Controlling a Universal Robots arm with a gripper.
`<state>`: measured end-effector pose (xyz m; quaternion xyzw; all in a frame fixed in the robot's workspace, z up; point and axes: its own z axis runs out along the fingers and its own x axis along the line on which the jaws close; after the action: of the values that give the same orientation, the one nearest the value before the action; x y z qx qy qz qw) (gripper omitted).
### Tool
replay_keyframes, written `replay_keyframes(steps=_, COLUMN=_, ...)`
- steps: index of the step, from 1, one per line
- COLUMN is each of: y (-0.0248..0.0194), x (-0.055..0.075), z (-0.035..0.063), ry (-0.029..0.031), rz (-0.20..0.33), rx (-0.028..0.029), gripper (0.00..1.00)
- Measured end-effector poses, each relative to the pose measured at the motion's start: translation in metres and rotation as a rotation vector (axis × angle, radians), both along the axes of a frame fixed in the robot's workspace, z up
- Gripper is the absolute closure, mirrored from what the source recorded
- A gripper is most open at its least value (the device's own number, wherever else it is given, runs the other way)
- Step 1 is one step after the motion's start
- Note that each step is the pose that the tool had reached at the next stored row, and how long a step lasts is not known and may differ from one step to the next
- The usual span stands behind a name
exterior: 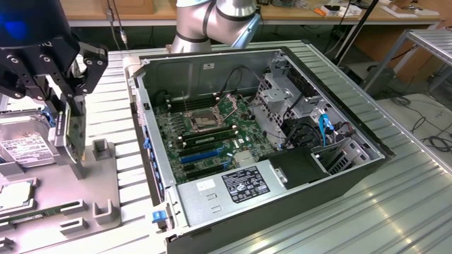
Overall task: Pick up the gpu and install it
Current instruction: 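Pick up the gpu and move the gpu toward the slot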
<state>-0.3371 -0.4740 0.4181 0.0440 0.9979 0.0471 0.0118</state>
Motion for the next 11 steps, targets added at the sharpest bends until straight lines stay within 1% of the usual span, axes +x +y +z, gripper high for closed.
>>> replay_keyframes(steps=3, y=0.0, x=0.0, z=0.0044, ry=0.0, rz=0.0, rx=0.0001, gripper=0.73)
replay_keyframes(steps=11, y=0.0, x=0.0, z=0.0044, ry=0.0, rz=0.0, rx=0.0001, gripper=0.73)
